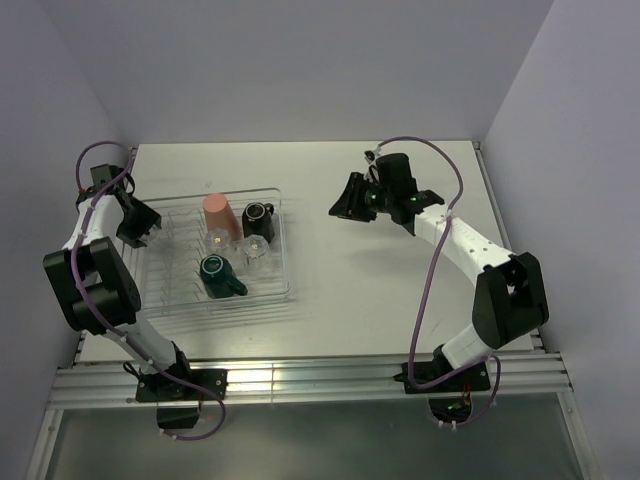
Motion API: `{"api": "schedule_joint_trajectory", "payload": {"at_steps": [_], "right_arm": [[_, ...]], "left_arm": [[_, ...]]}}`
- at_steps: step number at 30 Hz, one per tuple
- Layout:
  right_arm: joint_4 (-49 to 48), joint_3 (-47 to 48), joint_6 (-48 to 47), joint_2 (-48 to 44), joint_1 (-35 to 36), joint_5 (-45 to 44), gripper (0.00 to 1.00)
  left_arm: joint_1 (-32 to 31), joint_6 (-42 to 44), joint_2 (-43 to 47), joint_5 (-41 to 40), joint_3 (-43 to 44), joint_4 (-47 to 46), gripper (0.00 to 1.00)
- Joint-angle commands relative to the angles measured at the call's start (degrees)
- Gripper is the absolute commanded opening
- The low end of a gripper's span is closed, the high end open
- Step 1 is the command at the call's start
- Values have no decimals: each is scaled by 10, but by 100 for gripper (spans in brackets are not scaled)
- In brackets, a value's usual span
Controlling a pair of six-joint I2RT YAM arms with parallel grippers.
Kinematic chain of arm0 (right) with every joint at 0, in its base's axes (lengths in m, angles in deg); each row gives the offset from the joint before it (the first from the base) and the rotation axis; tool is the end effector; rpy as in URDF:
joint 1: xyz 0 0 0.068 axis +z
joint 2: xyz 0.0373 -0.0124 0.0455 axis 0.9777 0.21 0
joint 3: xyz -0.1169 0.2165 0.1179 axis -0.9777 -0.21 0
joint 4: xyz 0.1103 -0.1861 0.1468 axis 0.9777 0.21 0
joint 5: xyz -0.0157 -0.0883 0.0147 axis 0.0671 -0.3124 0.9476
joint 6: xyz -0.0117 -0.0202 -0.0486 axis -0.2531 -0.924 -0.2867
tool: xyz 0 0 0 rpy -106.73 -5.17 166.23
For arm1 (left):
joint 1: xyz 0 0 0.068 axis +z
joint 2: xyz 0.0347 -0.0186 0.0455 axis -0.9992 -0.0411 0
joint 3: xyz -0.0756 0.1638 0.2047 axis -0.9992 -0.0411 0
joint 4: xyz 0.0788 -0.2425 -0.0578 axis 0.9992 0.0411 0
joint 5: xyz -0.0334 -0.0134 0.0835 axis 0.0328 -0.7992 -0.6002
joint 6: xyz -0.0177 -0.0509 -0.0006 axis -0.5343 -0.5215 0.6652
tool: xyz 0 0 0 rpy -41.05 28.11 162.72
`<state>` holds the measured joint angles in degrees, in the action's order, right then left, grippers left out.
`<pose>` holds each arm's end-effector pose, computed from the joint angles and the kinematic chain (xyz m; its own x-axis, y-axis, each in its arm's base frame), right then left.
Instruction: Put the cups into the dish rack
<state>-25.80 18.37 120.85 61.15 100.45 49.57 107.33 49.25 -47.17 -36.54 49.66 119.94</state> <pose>0.3142 0.1458 0.2836 -0.8090 0.2184 -0.5457 -0.2394 0.7254 0.6454 0.3309 0.1202 0.2292 -0.4475 -0.8151 -0.3679 -0.8044 0.5466 -0.2327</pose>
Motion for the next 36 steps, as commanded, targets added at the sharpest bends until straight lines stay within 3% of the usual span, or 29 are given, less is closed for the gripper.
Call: {"api": "schedule_joint_trajectory", "payload": {"at_steps": [1,5,10,21,36], "right_arm": [[-5,17,-10,3,-2,-2,41],[-4,17,-10,5,-2,-2,41],[-4,18,-10,6,-2,-2,41],[-4,17,-11,4,-2,-1,40],[7,32,-23,-4,8,-32,40]], "left_arm": [[4,6,-18,10,-7,-32,51],[3,7,-15,11,-7,-32,69],[3,9,-10,12,-6,-31,79],[3,10,35,14,7,-11,82],[-17,32,166,47,10,-2,88]]}}
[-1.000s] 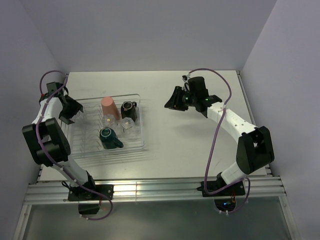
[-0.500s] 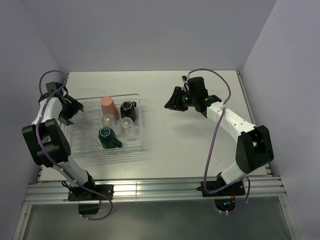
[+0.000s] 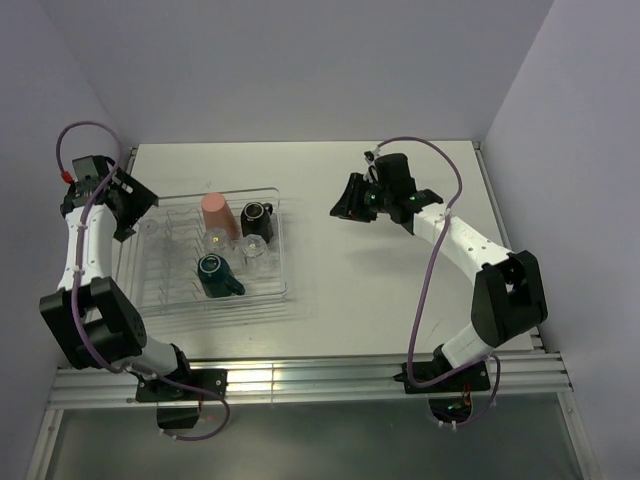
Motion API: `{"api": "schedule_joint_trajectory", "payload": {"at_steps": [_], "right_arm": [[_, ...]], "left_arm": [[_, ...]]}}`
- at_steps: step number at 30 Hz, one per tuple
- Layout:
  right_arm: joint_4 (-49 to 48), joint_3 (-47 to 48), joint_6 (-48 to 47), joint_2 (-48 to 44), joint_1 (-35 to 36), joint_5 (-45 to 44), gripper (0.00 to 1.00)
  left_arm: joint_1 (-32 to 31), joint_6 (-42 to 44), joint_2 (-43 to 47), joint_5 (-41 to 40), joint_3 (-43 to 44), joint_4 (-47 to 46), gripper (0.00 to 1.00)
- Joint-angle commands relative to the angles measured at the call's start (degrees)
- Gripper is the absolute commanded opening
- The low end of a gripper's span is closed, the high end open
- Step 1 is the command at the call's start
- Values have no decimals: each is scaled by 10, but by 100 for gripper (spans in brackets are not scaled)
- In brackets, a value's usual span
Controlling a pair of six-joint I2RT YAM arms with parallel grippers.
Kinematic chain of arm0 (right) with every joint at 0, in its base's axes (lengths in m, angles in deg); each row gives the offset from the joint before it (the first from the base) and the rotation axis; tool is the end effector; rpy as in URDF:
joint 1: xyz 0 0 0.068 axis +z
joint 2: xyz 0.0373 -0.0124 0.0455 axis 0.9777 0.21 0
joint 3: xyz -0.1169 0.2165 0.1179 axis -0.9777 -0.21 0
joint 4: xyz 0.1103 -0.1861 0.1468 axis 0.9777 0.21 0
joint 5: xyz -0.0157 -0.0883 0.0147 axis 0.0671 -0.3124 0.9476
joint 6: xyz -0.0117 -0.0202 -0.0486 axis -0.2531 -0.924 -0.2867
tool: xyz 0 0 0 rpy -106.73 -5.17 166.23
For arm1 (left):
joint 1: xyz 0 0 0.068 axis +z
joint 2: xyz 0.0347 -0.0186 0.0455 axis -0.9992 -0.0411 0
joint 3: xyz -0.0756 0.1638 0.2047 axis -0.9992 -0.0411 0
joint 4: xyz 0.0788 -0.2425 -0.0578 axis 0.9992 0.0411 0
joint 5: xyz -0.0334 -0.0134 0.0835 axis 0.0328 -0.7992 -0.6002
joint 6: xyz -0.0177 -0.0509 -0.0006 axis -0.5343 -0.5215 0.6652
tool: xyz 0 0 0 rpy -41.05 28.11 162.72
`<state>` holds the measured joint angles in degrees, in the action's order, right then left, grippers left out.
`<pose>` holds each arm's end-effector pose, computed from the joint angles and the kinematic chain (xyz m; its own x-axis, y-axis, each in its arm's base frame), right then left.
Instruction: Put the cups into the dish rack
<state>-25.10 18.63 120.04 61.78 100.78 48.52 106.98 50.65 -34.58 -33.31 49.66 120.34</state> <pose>0.3152 0.1477 0.2803 -0.8109 0.2060 -0.5478 -0.2359 0.7415 0.6281 0.3005 0.1051 0.2982 -0.4017 -0.7747 -0.4883 -0.7075 0.6011 -0.3716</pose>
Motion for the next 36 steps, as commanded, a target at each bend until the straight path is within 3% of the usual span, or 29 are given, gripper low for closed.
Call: {"api": "schedule_joint_trajectory", "payload": {"at_steps": [1,7,11,14,17,20,29,36], "right_arm": [[4,32,-17,-15,6,-25,40],[41,45,-36,-60,11,-79,40],[47,20,-37,-121,14,-109,41],[40,-23,-28,-191,24,-130,42],[49,-60,-25,-295,41,-156,45],[71,-80,-31,-374,64,-201,53],[124,-74,-61,-497,67,-269,74],[124,-84,-72,-510,67,-288,83]], "left_arm": [[-25,24,57,7,13,-5,94],[-166,18,132,-56,39,-7,98],[-261,32,189,-11,25,-31,99],[-329,46,278,38,-24,-101,99],[-383,61,335,84,-47,-135,99],[-439,75,340,110,-53,-133,99],[-625,69,316,-1,-41,-147,99],[-680,75,272,-56,-9,-152,99]]}}
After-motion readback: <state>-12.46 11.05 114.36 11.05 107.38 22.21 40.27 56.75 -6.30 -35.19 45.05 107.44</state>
